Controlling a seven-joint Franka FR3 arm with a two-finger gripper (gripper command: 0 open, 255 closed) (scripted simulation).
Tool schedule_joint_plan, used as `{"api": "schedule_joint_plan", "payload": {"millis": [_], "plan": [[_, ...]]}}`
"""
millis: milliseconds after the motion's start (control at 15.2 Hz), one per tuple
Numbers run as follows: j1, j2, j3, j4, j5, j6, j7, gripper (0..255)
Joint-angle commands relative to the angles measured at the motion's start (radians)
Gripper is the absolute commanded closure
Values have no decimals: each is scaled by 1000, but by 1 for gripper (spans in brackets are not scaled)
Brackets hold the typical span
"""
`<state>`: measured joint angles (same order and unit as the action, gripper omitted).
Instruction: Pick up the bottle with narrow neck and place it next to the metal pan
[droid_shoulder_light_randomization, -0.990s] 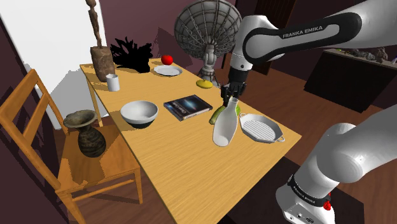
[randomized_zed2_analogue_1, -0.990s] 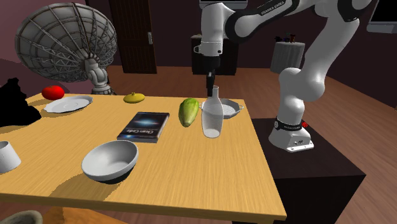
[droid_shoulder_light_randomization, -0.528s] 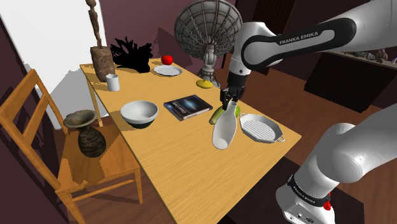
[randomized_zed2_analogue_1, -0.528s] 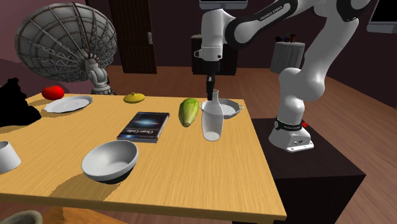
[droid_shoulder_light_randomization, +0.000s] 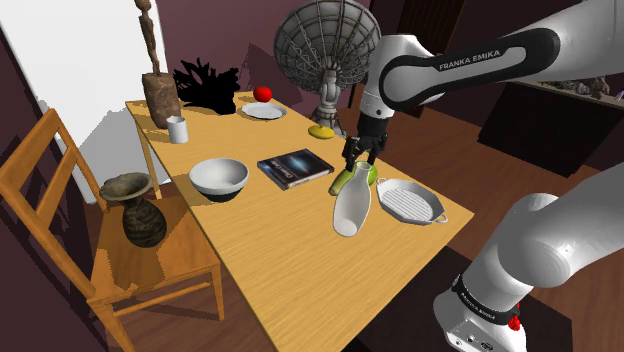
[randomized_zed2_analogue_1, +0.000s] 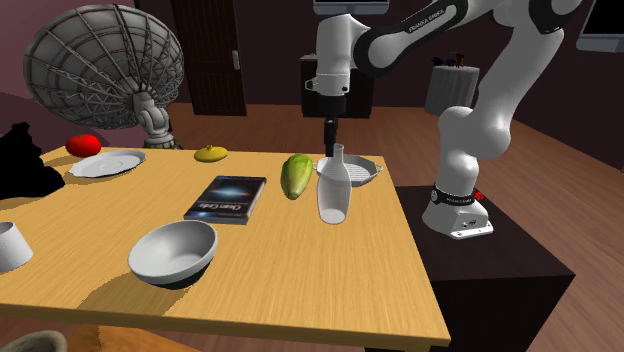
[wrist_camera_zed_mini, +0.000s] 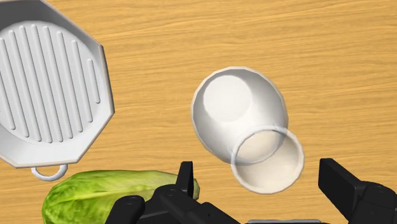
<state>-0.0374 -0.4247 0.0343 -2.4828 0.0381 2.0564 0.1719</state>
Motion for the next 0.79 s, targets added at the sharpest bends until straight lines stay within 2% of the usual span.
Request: {"api": "schedule_joint_plan", "payload": {"millis": [0, 264, 726], "plan": [[0, 0, 0, 0, 0, 0, 0, 0], [-2, -34, -3, 102, -3, -136, 1, 0], [-1, -34, -3, 102, -3, -136, 1, 0]]}}
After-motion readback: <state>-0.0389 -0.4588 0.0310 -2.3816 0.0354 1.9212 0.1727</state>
